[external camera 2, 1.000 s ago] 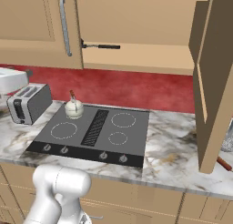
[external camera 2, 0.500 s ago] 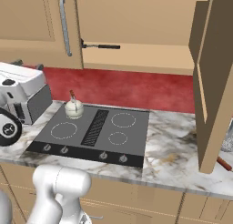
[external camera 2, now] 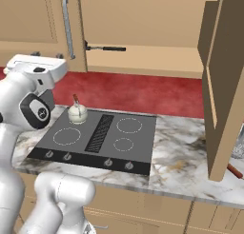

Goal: Pick the pan from the cabinet and place it on the stove. Then turn on the stove burner for the pan.

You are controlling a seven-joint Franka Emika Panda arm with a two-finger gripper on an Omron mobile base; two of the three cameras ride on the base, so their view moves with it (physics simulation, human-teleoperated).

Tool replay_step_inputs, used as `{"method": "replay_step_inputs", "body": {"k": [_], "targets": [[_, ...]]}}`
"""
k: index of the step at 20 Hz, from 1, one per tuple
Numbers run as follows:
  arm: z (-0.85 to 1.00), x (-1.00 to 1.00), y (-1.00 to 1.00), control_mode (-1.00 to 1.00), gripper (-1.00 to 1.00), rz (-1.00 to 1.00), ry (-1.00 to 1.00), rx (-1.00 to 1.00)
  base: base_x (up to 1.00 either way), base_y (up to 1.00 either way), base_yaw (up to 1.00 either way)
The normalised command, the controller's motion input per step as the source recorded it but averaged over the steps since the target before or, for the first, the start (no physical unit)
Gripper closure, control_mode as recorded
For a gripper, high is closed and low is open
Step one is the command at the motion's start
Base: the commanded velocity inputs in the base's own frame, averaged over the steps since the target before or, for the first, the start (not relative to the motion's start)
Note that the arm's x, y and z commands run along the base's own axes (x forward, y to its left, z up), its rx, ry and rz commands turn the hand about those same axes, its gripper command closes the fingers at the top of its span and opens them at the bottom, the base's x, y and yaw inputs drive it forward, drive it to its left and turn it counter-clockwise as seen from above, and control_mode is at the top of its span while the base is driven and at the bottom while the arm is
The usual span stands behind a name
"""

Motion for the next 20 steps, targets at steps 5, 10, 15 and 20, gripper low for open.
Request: {"method": "replay_step_inputs", "body": {"k": [5,10,15,20], "targets": [[0.0,0.68,0.03,-1.0,-1.0,0.1,0.07,0.0,0.0,0.0,0.0],[0.0,0.64,0.01,-1.0,-1.0,0.1,0.05,0.0,0.0,0.0,0.0],[0.0,0.58,0.0,-1.0,-1.0,0.06,0.03,0.0,0.0,0.0,0.0],[0.0,0.49,0.0,-1.0,-1.0,0.01,0.02,0.0,0.0,0.0,0.0]]}}
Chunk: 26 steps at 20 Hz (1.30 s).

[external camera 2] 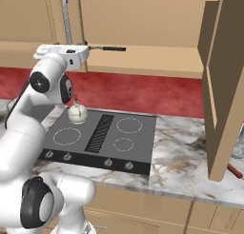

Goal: Pick the pan from the cabinet and place it on the stove. Then turn on the stove burner for the pan.

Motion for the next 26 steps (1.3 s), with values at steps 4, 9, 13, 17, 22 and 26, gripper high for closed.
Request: {"method": "replay_step_inputs", "body": {"k": [4,9,13,17,22,26], "targets": [[-0.02,0.44,0.05,-1.0,-1.0,0.0,0.02,0.0,0.0,0.0,0.0],[-0.01,0.38,0.13,-1.0,-1.0,0.0,0.0,0.0,0.0,0.0,0.0],[-0.09,0.46,0.19,-1.0,1.0,0.0,0.01,-0.01,0.0,0.0,0.0],[-0.05,0.44,0.25,-1.0,1.0,0.0,0.01,-0.02,0.0,0.0,0.0],[-0.03,0.0,0.16,-1.0,1.0,0.0,0.0,-0.07,0.0,0.0,0.0],[-0.14,0.0,0.38,-1.0,1.0,0.0,0.01,-0.09,0.0,0.0,0.0]]}}
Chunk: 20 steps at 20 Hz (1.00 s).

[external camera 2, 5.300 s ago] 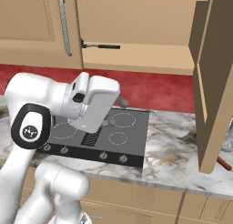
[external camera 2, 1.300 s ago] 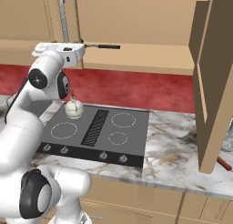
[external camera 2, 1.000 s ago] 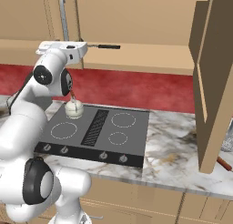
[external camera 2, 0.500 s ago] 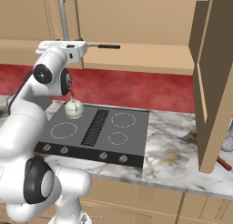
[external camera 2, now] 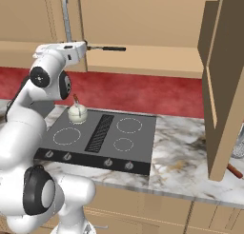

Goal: Pick the pan from the cabinet and place it on the stove. Then turn on the stove burner for the pan.

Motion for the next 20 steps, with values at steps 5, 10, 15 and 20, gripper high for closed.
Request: {"method": "replay_step_inputs", "body": {"k": [5,10,15,20], "targets": [[-0.15,0.01,0.28,-1.0,1.0,0.0,0.08,-0.09,0.0,0.0,0.0],[-0.02,0.02,-0.05,-1.0,1.0,0.0,0.02,-0.01,0.0,0.0,0.0],[0.0,0.09,-0.02,-1.0,1.0,0.0,0.03,0.0,0.0,0.0,0.0],[-0.01,0.01,-0.02,-1.0,1.0,0.0,0.0,0.0,0.0,0.0,0.0]]}}
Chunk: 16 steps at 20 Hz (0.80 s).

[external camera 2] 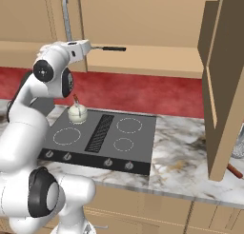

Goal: Pick the pan from the cabinet and place it on the stove. Then turn on the stove burner for the pan.

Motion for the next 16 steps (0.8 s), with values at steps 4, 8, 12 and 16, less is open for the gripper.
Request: {"method": "replay_step_inputs", "body": {"k": [4,8,12,16], "targets": [[0.0,-0.19,0.0,-1.0,1.0,-0.03,0.0,0.0,0.0,0.0,0.0],[0.0,-0.61,0.04,-1.0,1.0,-0.05,-0.03,0.0,0.0,0.0,0.0],[0.0,-0.87,0.22,-1.0,1.0,-0.03,-0.02,0.0,0.0,0.0,0.0],[0.01,-0.85,0.4,-1.0,1.0,-0.01,0.0,0.0,0.0,0.0,0.0]]}}
